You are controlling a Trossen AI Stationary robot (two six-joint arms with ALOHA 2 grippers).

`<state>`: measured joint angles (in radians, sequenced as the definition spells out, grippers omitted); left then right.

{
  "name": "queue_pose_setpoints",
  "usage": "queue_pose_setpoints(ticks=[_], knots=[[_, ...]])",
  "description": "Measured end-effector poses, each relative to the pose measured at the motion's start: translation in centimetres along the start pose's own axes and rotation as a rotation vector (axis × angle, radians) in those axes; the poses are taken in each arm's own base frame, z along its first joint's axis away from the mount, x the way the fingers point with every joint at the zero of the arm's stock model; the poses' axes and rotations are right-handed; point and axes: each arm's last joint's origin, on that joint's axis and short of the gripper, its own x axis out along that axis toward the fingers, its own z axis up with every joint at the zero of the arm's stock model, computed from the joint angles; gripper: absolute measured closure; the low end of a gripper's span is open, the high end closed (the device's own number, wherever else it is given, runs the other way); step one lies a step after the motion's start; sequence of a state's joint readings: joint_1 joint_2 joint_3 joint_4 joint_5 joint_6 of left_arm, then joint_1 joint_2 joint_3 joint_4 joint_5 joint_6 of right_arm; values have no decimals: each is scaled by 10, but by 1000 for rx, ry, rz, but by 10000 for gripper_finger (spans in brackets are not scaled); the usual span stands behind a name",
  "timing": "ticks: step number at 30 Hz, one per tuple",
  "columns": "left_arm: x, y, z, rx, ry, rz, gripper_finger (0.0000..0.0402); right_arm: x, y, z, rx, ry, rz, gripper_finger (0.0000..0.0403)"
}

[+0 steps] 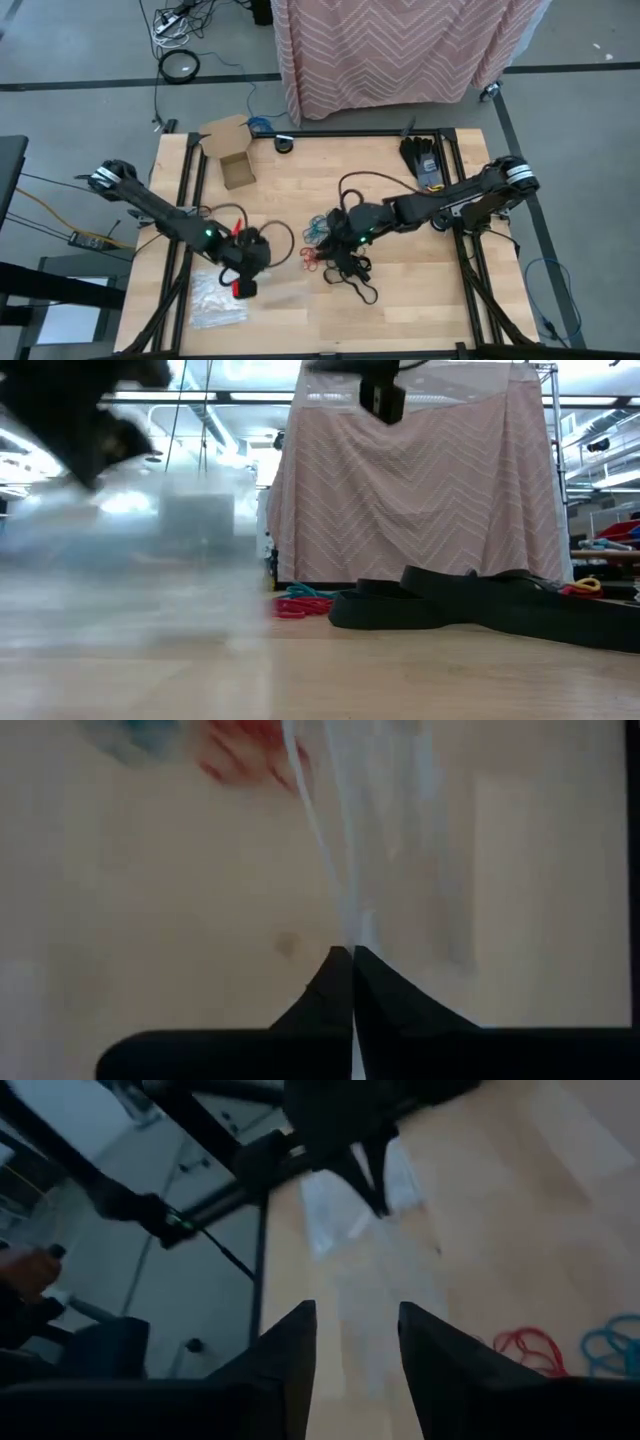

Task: Sort rubber bands
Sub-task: Close the transparent zip bag

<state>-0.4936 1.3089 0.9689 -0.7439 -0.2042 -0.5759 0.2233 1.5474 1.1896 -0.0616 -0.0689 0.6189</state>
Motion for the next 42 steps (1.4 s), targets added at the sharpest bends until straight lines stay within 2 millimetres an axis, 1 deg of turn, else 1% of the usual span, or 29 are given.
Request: queue_pose_setpoints(ticks=[3, 6, 9, 11, 13, 15, 18, 21, 24, 26, 31, 36, 42], knots=[[-37, 5, 26, 7, -120, 86, 399, -25, 5, 14, -21, -54, 18, 281], [-72, 12, 54, 31, -234, 143, 400, -54, 8, 26, -53, -103, 25, 285], [-99, 21, 78, 48, -310, 189, 400, -86, 9, 36, -97, -154, 7, 289], [-112, 29, 93, 54, -334, 227, 400, -107, 9, 42, -129, -200, -23, 291], [-117, 37, 106, 68, -311, 268, 401, -127, 9, 45, -164, -228, -66, 293], [-116, 45, 119, 91, -256, 292, 401, -145, 11, 51, -202, -242, -114, 294], [-105, 54, 138, 154, -137, 332, 401, -166, 14, 59, -280, -226, -190, 294], [-92, 61, 154, 224, -10, 370, 401, -181, 16, 68, -347, -198, -264, 294], [-84, 62, 172, 287, 39, 382, 401, -183, 13, 76, -378, -174, -323, 294], [-79, 60, 184, 357, 49, 381, 401, -179, 9, 79, -404, -141, -352, 294], [-75, 58, 204, 502, 45, 391, 401, -157, -3, 85, -484, -75, -389, 293], [-80, 65, 211, 579, 40, 431, 401, -132, -17, 88, -490, -8, -348, 279], [-85, 70, 212, 586, 30, 429, 401, -108, -26, 89, -412, 21, -294, 251]])
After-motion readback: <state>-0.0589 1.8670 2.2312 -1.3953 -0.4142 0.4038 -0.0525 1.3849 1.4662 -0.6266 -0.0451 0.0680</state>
